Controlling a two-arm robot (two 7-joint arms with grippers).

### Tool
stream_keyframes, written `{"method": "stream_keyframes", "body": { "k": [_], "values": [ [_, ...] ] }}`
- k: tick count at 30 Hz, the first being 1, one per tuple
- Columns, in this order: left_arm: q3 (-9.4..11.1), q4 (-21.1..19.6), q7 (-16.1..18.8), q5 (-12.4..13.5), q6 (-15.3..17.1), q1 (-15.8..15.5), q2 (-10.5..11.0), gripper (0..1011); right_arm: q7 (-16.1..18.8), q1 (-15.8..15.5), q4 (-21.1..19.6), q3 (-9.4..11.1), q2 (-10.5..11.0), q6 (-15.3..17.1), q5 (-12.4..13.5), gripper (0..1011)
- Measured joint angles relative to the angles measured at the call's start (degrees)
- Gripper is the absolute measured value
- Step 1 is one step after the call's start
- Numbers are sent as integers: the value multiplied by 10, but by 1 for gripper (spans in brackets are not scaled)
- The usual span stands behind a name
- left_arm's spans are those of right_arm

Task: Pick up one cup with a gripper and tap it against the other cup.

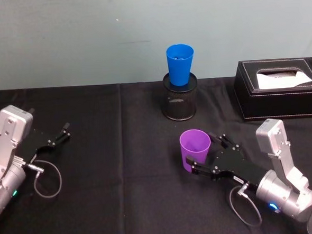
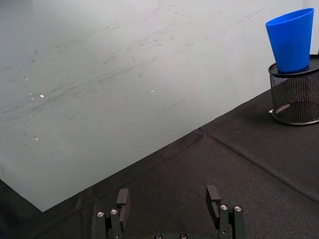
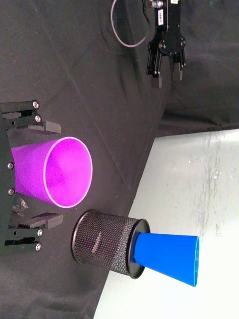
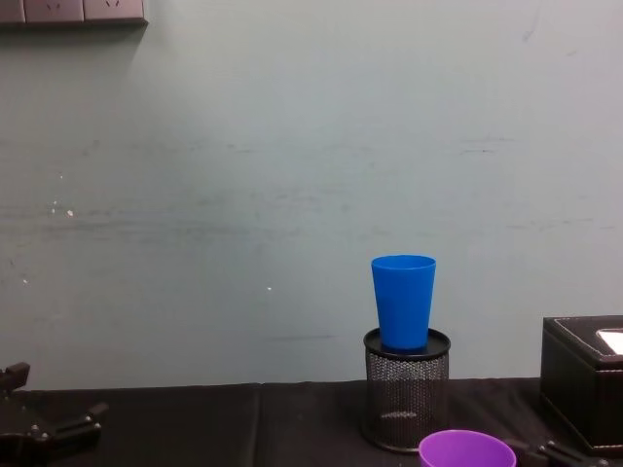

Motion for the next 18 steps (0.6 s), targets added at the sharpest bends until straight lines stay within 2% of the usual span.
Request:
{"method": "stream_keyframes", "body": {
  "k": [18],
  "values": [
    [0, 0, 0, 0, 0, 0, 0, 1000, 13, 34, 50, 6, -48, -4, -26, 1003]
  ]
}}
